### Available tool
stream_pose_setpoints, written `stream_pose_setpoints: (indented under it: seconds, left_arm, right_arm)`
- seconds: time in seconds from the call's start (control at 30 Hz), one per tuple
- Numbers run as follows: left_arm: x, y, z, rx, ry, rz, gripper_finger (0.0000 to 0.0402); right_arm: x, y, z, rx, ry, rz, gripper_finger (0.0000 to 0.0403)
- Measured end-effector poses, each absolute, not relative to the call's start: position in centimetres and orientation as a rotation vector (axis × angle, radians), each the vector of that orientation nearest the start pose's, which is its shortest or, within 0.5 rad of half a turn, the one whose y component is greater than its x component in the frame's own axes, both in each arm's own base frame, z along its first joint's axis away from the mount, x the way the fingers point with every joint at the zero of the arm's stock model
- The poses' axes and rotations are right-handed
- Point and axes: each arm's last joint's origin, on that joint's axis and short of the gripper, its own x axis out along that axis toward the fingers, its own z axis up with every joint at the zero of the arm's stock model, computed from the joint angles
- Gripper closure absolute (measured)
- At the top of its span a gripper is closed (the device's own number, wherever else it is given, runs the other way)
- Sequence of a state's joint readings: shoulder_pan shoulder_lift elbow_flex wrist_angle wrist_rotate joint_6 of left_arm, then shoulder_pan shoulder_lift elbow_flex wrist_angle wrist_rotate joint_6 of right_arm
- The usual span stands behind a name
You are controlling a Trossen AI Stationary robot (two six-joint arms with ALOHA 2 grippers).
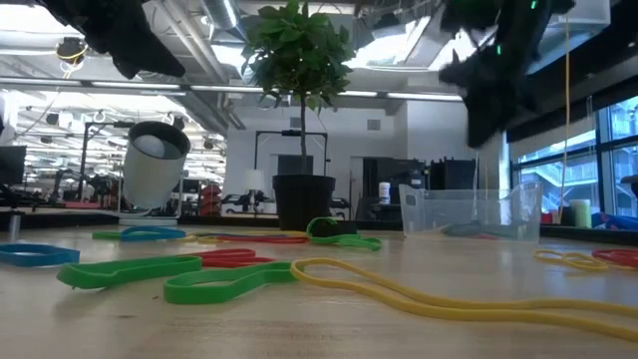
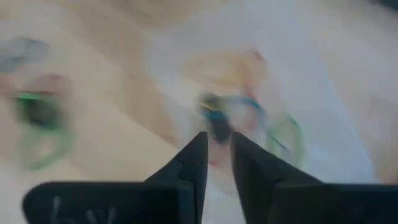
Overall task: Pick and place rubber bands into bin
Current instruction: Put the blue rubber band into the bin
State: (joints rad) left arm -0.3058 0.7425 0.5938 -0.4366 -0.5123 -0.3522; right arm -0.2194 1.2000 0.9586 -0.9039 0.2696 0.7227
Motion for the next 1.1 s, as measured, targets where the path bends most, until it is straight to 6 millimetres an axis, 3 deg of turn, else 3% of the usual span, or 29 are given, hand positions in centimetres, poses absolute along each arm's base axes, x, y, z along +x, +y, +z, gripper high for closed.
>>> stream_pose_setpoints:
  seconds: [0.2, 0.33, 0.57, 0.73, 1.1]
  left_arm:
    - [15.1, -3.3, 25.4, -0.062, 0.501, 0.278, 0.0394]
    - [15.1, -3.3, 25.3, -0.05, 0.513, 0.263, 0.0376]
    - [16.0, -3.0, 24.5, -0.085, 0.566, 0.305, 0.0302]
    - [17.7, -2.1, 22.6, -0.179, 0.711, 0.267, 0.0275]
    - [20.5, 0.7, 18.1, -0.374, 0.969, 0.387, 0.0272]
  right_arm:
    - [21.6, -2.6, 28.6, 0.566, 0.772, -0.62, 0.0394]
    - [22.2, -0.3, 28.2, 0.553, 0.808, -0.532, 0.0393]
    - [22.5, 2.7, 27.5, 0.555, 0.86, -0.458, 0.0399]
    - [22.4, 3.3, 27.5, 0.564, 0.862, -0.448, 0.0393]
    - [22.4, 3.3, 27.5, 0.566, 0.86, -0.449, 0.0398]
